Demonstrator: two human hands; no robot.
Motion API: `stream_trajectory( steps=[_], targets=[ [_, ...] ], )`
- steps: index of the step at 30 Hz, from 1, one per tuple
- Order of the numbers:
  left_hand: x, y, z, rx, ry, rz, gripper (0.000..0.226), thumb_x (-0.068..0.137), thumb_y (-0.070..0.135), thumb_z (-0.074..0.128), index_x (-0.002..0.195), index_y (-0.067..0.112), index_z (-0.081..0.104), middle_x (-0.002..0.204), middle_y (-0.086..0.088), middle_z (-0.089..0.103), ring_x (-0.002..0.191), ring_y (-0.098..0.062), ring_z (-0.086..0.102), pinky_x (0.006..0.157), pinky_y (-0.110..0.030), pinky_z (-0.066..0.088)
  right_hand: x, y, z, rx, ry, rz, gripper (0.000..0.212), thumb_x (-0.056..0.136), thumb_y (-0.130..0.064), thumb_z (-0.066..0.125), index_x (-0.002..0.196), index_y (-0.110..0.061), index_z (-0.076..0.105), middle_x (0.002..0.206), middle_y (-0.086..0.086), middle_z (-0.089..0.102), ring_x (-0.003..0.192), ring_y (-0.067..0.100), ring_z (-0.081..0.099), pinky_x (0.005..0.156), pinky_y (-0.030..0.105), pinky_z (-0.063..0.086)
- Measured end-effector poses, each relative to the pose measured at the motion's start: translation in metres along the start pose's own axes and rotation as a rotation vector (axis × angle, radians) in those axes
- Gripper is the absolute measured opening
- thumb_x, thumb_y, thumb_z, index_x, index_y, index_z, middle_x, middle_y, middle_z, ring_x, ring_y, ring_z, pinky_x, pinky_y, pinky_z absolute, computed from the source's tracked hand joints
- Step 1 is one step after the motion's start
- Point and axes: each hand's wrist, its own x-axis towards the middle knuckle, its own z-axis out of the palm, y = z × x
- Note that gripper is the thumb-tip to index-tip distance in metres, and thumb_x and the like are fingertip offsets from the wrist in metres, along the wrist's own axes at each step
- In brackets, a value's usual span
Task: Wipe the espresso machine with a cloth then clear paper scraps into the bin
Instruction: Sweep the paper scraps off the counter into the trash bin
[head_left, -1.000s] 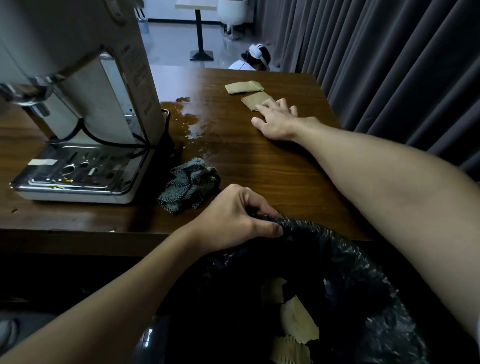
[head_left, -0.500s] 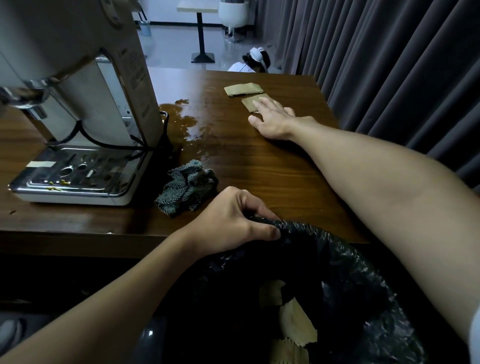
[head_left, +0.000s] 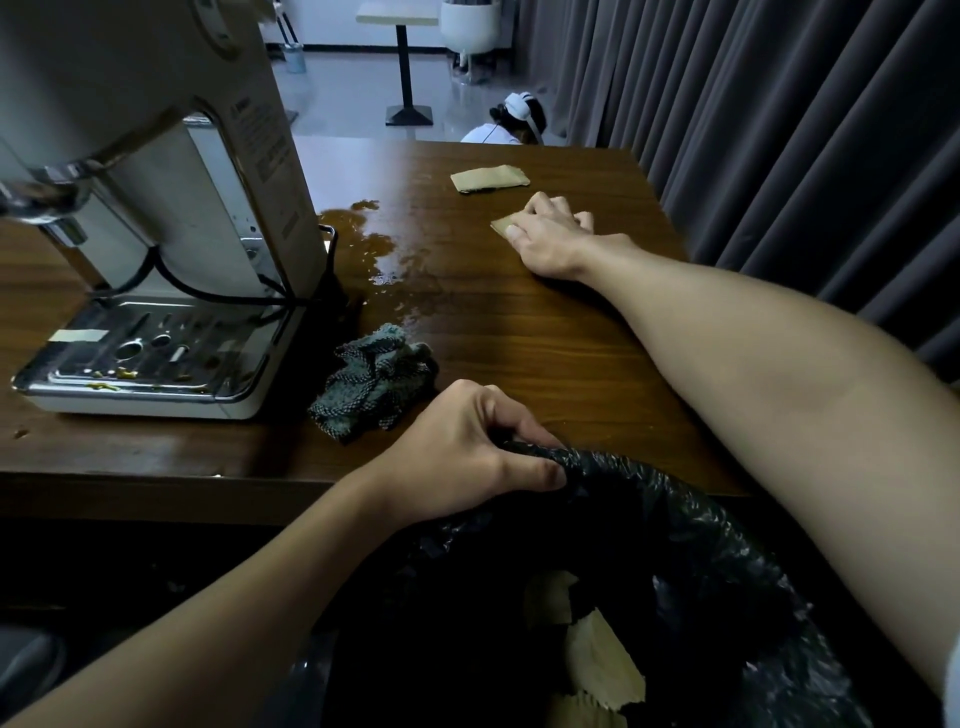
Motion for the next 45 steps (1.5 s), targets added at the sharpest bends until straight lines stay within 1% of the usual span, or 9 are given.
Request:
stream_trajectory(
  steps=[9, 15, 20, 23, 25, 28, 35, 41, 45],
  targets=[
    [0.001, -0.002, -0.001, 0.018, -0.003, -0.012, 0.023, 0.071, 0.023, 0.087, 0.07, 0.044, 0.077, 0.079, 0.016, 0.076, 0.071, 0.002, 0.07, 0.064, -0.01, 0.05, -0.063, 0.01, -0.012, 0.104, 0.046, 0.027, 0.02, 0.095, -0.034, 0.052, 0.115, -0.034, 0.056, 0.136, 0.006, 0.042, 0.132, 0.027, 0.028, 0.11, 0.052, 0.022],
    [0.001, -0.001, -0.001, 0.021, -0.003, -0.073, 0.025, 0.073, 0.01, 0.088, 0.07, 0.034, 0.08, 0.074, 0.009, 0.077, 0.066, 0.0, 0.069, 0.06, -0.014, 0.05, -0.096, 0.017, -0.03, 0.184, -0.142, 0.099, 0.078, 0.083, -0.03, 0.068, 0.15, -0.036, 0.027, 0.153, 0.006, 0.021, 0.141, 0.03, 0.023, 0.114, 0.049, 0.029],
    [-0.001, 0.006, -0.002, 0.09, 0.005, -0.138, 0.007, 0.075, 0.012, 0.087, 0.079, 0.013, 0.081, 0.078, -0.002, 0.078, 0.068, -0.009, 0.069, 0.066, -0.025, 0.055, -0.129, 0.022, -0.04, 0.163, -0.287, 0.16, 0.064, 0.079, -0.045, 0.075, 0.134, -0.027, 0.048, 0.144, 0.007, 0.041, 0.134, 0.031, 0.034, 0.112, 0.051, 0.03],
    [-0.005, 0.016, -0.004, 0.127, 0.005, -0.146, 0.006, 0.076, 0.01, 0.086, 0.079, 0.01, 0.08, 0.074, -0.001, 0.077, 0.062, -0.006, 0.065, 0.059, -0.021, 0.052, -0.155, 0.026, -0.048, 0.271, -0.297, 0.173, 0.031, 0.086, -0.041, 0.069, 0.11, -0.024, 0.059, 0.13, 0.008, 0.055, 0.124, 0.028, 0.049, 0.099, 0.046, 0.045],
    [-0.01, 0.021, -0.01, 0.154, 0.022, -0.136, 0.009, 0.077, 0.009, 0.085, 0.074, 0.014, 0.079, 0.066, 0.006, 0.074, 0.057, -0.002, 0.063, 0.056, -0.017, 0.049, -0.174, 0.025, -0.059, 0.387, -0.275, 0.151, 0.013, 0.094, -0.033, 0.059, 0.104, -0.025, 0.061, 0.116, 0.005, 0.062, 0.101, 0.018, 0.061, 0.075, 0.031, 0.05],
    [-0.021, 0.023, -0.023, 0.183, 0.054, -0.133, 0.015, 0.078, 0.007, 0.084, 0.07, 0.018, 0.076, 0.06, 0.012, 0.069, 0.052, 0.002, 0.059, 0.052, -0.013, 0.045, -0.202, 0.018, -0.083, 0.632, -0.269, 0.085, 0.015, 0.093, -0.029, 0.061, 0.104, -0.023, 0.069, 0.103, 0.003, 0.071, 0.087, 0.011, 0.07, 0.062, 0.019, 0.053],
    [-0.032, 0.026, -0.047, 0.172, 0.1, -0.21, 0.012, 0.078, 0.01, 0.084, 0.072, 0.019, 0.078, 0.065, 0.008, 0.073, 0.056, 0.001, 0.063, 0.054, -0.012, 0.047, -0.237, -0.039, -0.108, 0.649, -0.71, -0.264, 0.037, 0.087, -0.035, 0.066, 0.12, -0.017, 0.067, 0.115, 0.008, 0.069, 0.104, 0.022, 0.067, 0.079, 0.025, 0.055],
    [-0.027, 0.024, -0.059, 0.158, 0.05, -0.234, 0.019, 0.08, 0.014, 0.084, 0.066, 0.024, 0.077, 0.064, 0.009, 0.072, 0.056, 0.002, 0.063, 0.054, -0.009, 0.044, -0.206, -0.051, -0.085, 0.52, -0.38, -0.184, 0.028, 0.094, -0.032, 0.059, 0.119, -0.022, 0.064, 0.113, -0.003, 0.069, 0.106, 0.011, 0.064, 0.082, 0.025, 0.056],
    [-0.021, 0.017, -0.064, 0.194, 0.013, -0.231, 0.02, 0.081, 0.019, 0.083, 0.063, 0.026, 0.076, 0.066, 0.008, 0.073, 0.058, 0.0, 0.063, 0.056, -0.011, 0.044, -0.164, -0.034, -0.051, 0.358, -0.179, -0.105, 0.05, 0.094, -0.034, 0.062, 0.14, -0.023, 0.047, 0.14, -0.001, 0.051, 0.126, 0.01, 0.048, 0.099, 0.022, 0.041]
  ],
)
